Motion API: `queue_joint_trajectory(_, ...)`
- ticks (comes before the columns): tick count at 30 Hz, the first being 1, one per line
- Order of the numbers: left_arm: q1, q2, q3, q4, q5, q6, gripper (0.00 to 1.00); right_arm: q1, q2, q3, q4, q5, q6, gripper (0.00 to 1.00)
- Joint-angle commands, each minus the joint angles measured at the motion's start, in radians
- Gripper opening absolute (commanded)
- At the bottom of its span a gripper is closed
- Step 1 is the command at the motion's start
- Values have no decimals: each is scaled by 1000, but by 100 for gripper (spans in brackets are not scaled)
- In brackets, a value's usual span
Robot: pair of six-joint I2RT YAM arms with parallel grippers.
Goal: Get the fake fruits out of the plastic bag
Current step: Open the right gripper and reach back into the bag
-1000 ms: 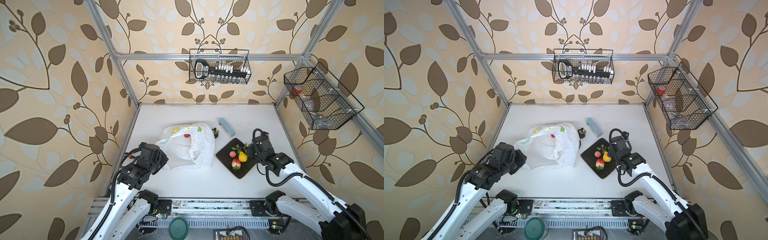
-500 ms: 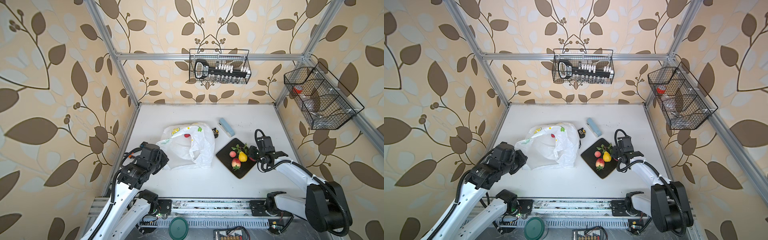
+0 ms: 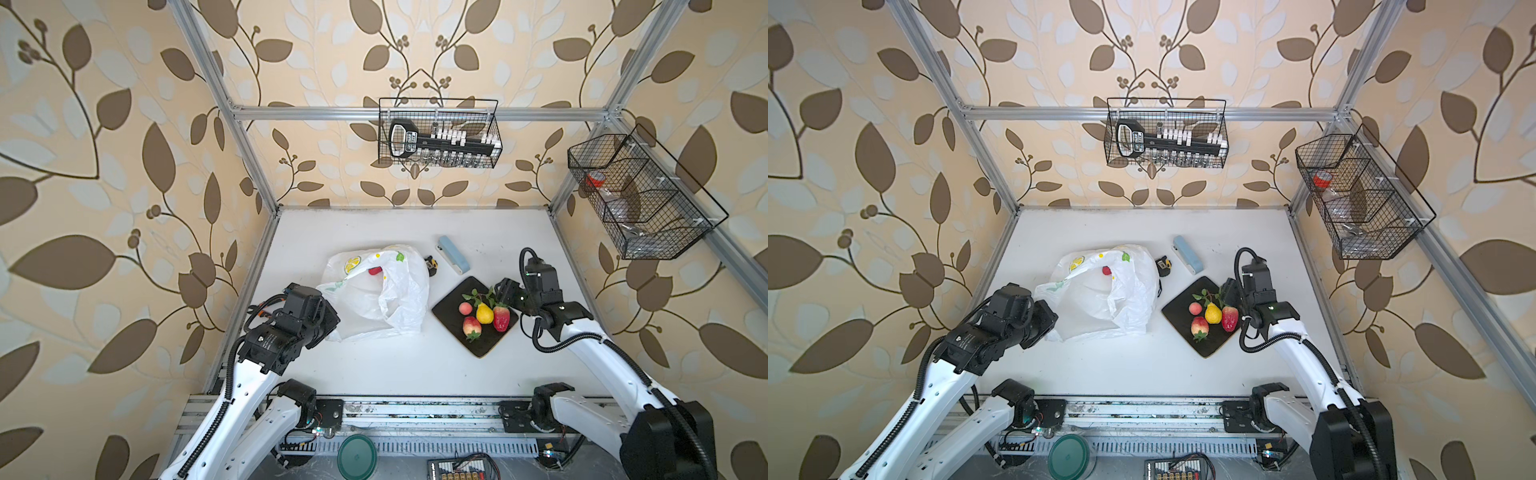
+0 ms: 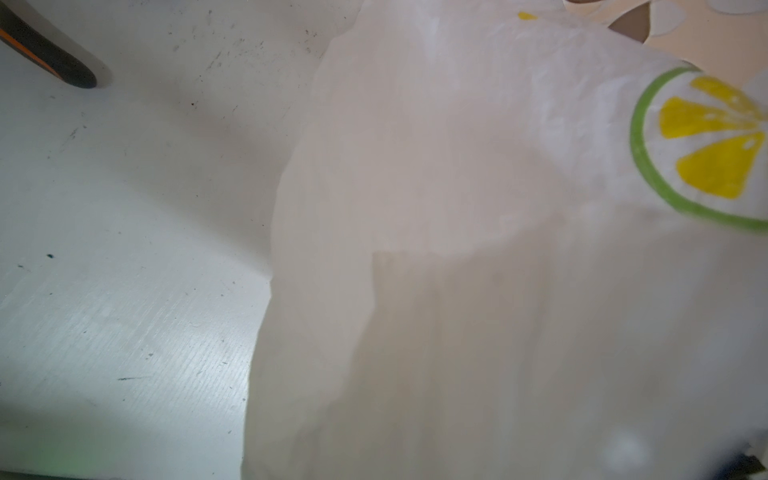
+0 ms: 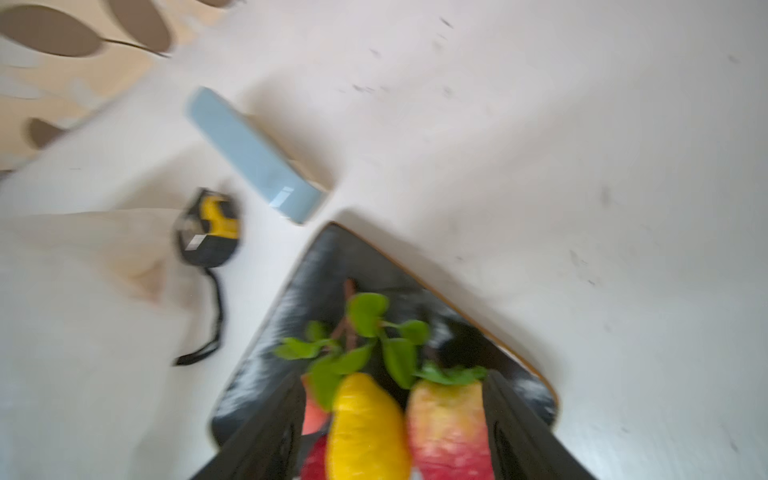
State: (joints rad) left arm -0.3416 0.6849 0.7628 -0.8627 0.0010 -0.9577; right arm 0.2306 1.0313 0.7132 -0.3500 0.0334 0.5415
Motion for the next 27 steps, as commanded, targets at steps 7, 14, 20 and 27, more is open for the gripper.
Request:
queue_joint_trajectory(7, -10, -18, 15, 16, 8, 15, 0, 734, 195, 183, 265, 54, -307, 60)
queue_joint_trajectory(14, -10, -31, 17, 37, 16, 13, 0, 871, 602, 366, 373, 86, -378, 47)
queue_joint_trajectory(20, -10, -6, 55, 32, 31, 27, 0, 861, 868, 585, 323, 139, -258, 42)
queue_joint_trajectory(27, -10, -11, 82, 0, 39, 49, 0, 797, 1072, 776, 222, 150, -13, 49)
